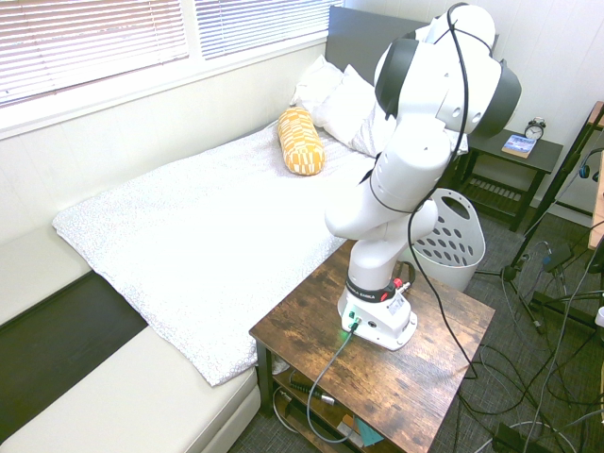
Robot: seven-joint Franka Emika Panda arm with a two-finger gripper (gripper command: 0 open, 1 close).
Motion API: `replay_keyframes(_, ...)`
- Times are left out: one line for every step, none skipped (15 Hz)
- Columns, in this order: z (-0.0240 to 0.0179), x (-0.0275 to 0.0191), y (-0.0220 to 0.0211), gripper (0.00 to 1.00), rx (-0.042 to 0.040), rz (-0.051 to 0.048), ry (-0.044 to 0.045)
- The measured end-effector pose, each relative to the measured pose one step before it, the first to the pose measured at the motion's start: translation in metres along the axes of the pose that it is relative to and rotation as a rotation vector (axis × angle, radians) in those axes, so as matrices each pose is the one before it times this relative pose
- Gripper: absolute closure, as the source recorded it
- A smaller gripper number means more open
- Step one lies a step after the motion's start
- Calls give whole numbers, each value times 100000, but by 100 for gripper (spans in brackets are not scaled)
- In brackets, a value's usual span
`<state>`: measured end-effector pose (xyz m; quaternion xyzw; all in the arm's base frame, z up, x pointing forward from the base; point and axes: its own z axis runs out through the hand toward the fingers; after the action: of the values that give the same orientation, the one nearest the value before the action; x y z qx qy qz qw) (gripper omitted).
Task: Put my clothes in the laundry bag
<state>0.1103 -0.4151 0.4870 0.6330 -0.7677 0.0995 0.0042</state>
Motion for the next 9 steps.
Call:
replay_keyframes(992, -127, 218, 100, -646, 452, 63)
replay_keyframes(978, -353, 275, 100, -553, 510, -126)
replay_keyframes(1126, -434, 438, 100, -362, 928, -107)
replay_keyframes(1214, -443, 581, 100, -357, 1181, -268)
replay_keyframes(1018, -313, 594, 100, -429, 1157, -258)
replay_keyframes(752, -133, 705, 100, -861, 1470, -179)
replay_keyframes(711, 219, 916, 100, -2331, 2011, -323)
replay_keyframes(657, 522, 1121, 100, -3821, 2269, 512)
replay_keyframes(766, 444, 904, 100, -4481, 2061, 621)
